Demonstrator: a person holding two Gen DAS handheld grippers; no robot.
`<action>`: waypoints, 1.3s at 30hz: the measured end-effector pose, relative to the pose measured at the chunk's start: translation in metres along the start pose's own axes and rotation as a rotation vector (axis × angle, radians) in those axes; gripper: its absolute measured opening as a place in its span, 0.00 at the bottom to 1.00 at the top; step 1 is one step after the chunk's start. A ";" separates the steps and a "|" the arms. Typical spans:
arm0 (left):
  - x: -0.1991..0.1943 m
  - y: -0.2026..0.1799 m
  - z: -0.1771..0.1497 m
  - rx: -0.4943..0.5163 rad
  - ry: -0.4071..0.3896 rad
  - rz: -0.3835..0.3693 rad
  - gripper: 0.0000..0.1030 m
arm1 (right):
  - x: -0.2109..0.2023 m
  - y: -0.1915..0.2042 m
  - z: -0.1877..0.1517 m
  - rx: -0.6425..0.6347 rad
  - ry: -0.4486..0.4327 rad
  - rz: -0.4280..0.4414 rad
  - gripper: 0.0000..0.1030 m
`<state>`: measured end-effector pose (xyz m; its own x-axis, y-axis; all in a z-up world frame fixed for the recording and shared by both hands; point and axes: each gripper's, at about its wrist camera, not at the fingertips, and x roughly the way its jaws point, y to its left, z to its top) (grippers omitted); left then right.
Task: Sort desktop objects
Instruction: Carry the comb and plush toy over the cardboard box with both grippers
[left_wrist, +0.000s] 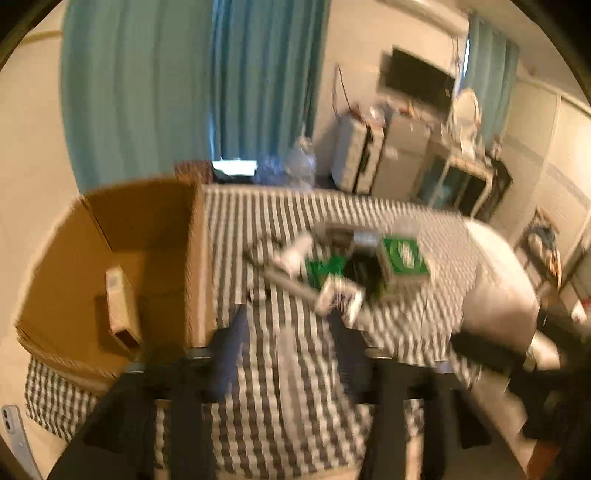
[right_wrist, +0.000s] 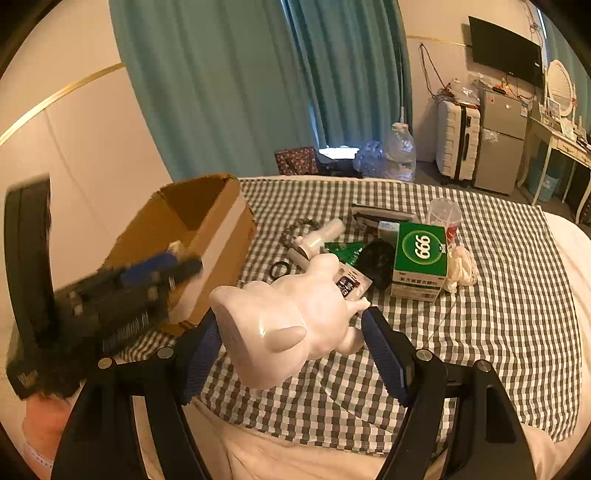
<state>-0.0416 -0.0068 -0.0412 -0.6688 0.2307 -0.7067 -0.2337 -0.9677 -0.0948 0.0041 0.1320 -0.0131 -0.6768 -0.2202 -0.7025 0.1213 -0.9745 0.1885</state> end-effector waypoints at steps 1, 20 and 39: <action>0.008 -0.001 -0.007 0.011 0.031 -0.007 0.68 | 0.003 -0.003 -0.001 0.007 0.006 -0.007 0.73; 0.174 -0.016 -0.072 -0.093 0.495 0.085 0.45 | 0.038 -0.054 -0.023 0.095 0.087 -0.024 0.73; 0.040 -0.006 -0.002 -0.056 0.125 0.067 0.25 | 0.009 -0.030 -0.007 0.054 0.029 0.013 0.73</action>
<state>-0.0651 0.0083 -0.0702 -0.5875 0.1544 -0.7943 -0.1492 -0.9855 -0.0812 -0.0007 0.1585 -0.0302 -0.6542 -0.2345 -0.7190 0.0903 -0.9681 0.2336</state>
